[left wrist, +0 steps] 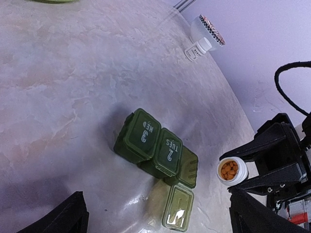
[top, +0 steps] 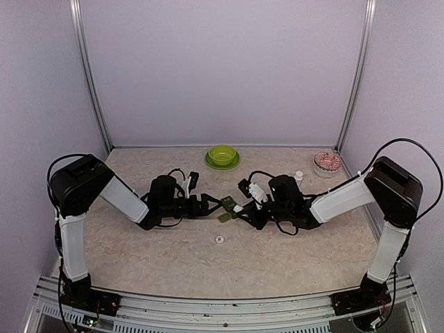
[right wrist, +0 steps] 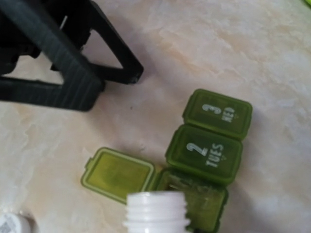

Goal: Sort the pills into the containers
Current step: Pour the pill into the compartment of the pill container.

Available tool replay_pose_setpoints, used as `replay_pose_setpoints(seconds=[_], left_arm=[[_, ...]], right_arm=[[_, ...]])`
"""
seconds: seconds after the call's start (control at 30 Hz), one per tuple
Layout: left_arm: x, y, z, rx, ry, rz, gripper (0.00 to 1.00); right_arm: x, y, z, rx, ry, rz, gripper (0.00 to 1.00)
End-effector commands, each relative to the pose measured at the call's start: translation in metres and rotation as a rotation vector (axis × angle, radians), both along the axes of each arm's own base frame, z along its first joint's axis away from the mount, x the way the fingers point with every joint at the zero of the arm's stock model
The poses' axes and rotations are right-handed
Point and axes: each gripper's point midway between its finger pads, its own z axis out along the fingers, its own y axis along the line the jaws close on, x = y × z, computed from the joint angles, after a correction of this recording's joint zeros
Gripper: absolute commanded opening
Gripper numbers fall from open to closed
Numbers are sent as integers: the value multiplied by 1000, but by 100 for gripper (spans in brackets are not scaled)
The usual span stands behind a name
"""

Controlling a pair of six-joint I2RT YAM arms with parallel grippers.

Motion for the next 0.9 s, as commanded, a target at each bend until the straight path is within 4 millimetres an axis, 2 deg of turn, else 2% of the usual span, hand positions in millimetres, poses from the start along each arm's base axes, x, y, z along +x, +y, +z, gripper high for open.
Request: replay_pose_setpoints(seconds=[0.0, 0.17, 0.87], left_arm=[[-3, -5, 11, -16, -34, -24, 99], [-4, -6, 7, -13, -29, -30, 99], [-4, -5, 5, -13, -24, -33, 99]], right_arm=[[7, 0, -6, -26, 30, -13, 9], [9, 0, -12, -56, 53, -20, 9], [16, -3, -8, -147, 101, -46, 9]])
